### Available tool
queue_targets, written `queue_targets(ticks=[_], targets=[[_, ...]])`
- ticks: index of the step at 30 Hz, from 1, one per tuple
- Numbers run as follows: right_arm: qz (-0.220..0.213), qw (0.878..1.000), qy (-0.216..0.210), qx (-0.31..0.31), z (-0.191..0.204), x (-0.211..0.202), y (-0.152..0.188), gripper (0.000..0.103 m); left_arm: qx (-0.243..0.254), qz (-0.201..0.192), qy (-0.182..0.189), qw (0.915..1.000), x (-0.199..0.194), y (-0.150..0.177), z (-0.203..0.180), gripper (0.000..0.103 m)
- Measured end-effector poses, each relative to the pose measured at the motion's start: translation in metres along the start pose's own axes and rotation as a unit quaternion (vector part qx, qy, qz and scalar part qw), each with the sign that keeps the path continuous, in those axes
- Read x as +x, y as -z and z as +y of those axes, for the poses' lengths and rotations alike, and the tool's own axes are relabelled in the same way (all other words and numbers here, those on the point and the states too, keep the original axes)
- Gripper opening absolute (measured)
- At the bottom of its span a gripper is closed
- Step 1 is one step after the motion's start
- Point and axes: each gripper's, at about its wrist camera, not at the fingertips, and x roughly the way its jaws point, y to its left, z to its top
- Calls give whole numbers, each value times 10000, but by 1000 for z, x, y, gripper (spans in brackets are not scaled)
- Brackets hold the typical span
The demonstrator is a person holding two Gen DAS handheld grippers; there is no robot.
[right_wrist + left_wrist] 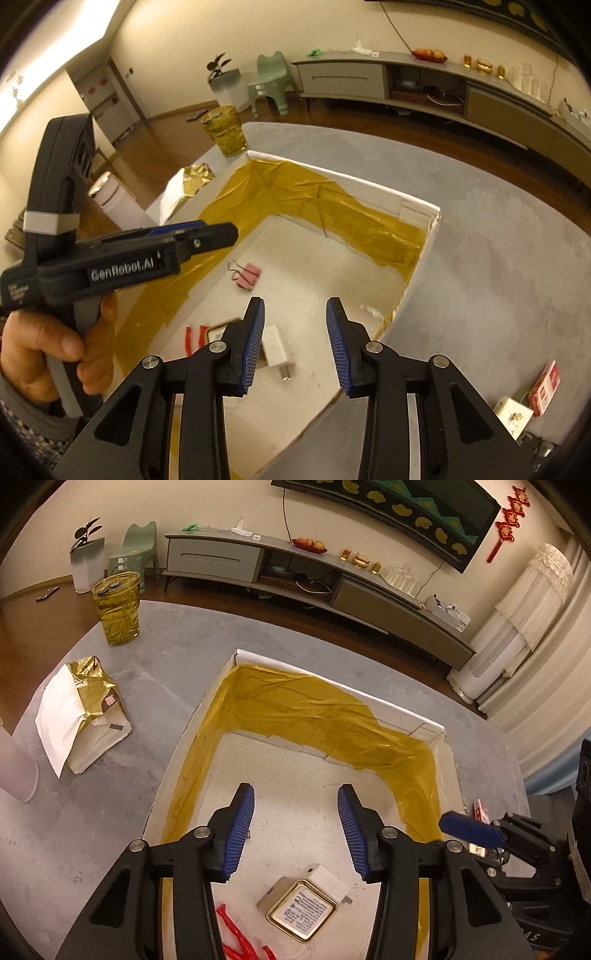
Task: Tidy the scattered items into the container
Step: 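Open the left tool dropping the clip while the right tool releases the charger, then move both open tools back to the remaining items on the table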
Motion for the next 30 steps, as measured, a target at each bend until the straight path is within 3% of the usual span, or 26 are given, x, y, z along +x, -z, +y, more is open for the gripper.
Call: queue_targets(ticks=[10,19,30], targets=[[-525,9958,-630,-402,25,-59,48,37,345,-518,105,9980,-63,23,-32,50],[-877,9901,-968,-516,34,-94,84,37,775,-610,-50,9951,-82,60,-73,53],[-1204,9830,-1364,-248,9,-129,123,37,1095,-665,-141,9917,-97,93,-116,54]])
